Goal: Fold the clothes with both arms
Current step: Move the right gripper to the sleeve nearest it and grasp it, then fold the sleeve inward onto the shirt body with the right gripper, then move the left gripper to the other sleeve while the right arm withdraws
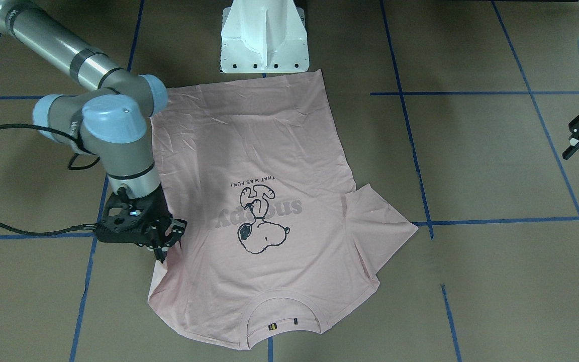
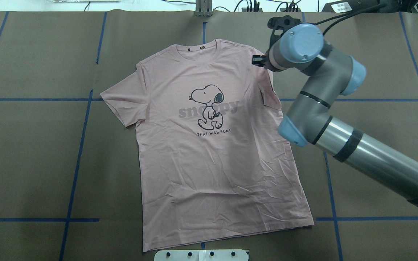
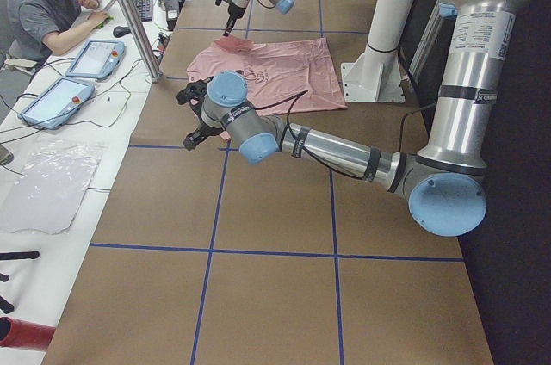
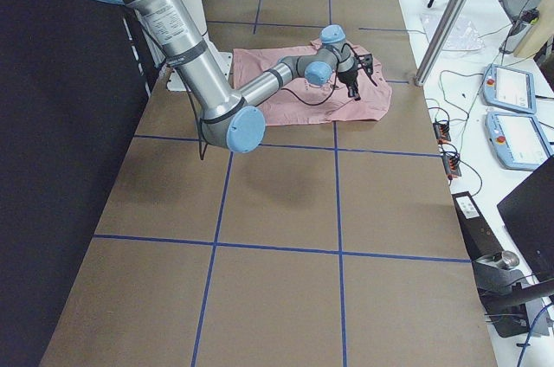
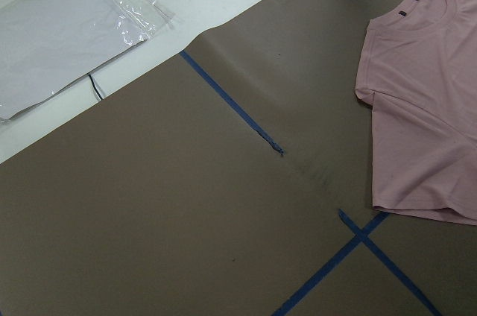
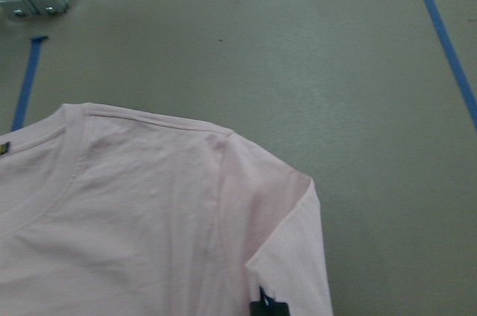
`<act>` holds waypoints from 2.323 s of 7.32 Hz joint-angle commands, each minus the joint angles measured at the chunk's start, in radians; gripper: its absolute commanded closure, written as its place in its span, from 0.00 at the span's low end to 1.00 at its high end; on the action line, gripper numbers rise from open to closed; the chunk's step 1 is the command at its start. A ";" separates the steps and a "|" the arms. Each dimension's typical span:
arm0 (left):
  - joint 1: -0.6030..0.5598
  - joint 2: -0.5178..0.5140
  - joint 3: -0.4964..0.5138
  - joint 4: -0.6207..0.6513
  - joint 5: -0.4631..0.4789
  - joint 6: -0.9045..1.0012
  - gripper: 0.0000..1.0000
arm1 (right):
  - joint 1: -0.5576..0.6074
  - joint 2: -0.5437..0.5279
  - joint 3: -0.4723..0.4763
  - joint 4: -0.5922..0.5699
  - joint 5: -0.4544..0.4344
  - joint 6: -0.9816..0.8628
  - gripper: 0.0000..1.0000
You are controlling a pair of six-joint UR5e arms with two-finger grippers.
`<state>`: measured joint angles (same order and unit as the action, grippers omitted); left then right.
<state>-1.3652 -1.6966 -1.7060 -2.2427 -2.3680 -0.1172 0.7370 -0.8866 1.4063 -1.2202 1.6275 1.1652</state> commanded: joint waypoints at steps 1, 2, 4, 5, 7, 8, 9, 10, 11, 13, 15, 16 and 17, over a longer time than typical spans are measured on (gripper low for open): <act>0.000 0.000 0.000 0.000 0.000 -0.001 0.00 | -0.074 0.103 -0.076 -0.042 -0.093 0.059 1.00; 0.000 0.000 0.000 0.000 0.000 -0.001 0.00 | -0.082 0.113 -0.096 -0.039 -0.100 0.054 0.40; 0.000 0.000 -0.004 0.000 0.001 -0.002 0.00 | -0.093 0.132 -0.090 -0.039 -0.106 0.042 0.00; 0.003 0.000 0.000 0.008 0.004 -0.021 0.00 | -0.078 0.147 -0.087 -0.048 -0.060 0.033 0.00; 0.110 -0.033 -0.010 0.003 0.178 -0.344 0.00 | 0.048 0.137 -0.079 -0.056 0.177 -0.109 0.00; 0.215 -0.066 -0.004 0.003 0.244 -0.489 0.00 | 0.130 0.108 -0.079 -0.053 0.299 -0.237 0.00; 0.301 -0.098 0.000 0.003 0.310 -0.648 0.00 | 0.218 0.053 -0.078 -0.033 0.410 -0.371 0.00; 0.393 -0.129 0.009 0.005 0.407 -0.794 0.09 | 0.295 -0.022 -0.052 -0.007 0.475 -0.519 0.00; 0.456 -0.174 0.054 0.008 0.479 -0.897 0.18 | 0.376 -0.096 -0.037 0.001 0.558 -0.658 0.00; 0.543 -0.225 0.162 0.000 0.600 -0.984 0.22 | 0.464 -0.159 -0.030 0.002 0.659 -0.779 0.00; 0.604 -0.264 0.253 -0.005 0.676 -1.047 0.27 | 0.464 -0.169 -0.015 0.002 0.660 -0.774 0.00; 0.617 -0.271 0.291 -0.040 0.697 -1.047 0.28 | 0.464 -0.173 -0.015 0.002 0.660 -0.777 0.00; 0.617 -0.272 0.336 -0.090 0.697 -1.047 0.29 | 0.463 -0.173 -0.015 0.002 0.660 -0.777 0.00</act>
<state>-0.7576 -1.9625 -1.4221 -2.2848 -1.6838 -1.1589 1.1997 -1.0572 1.3900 -1.2180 2.2865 0.3894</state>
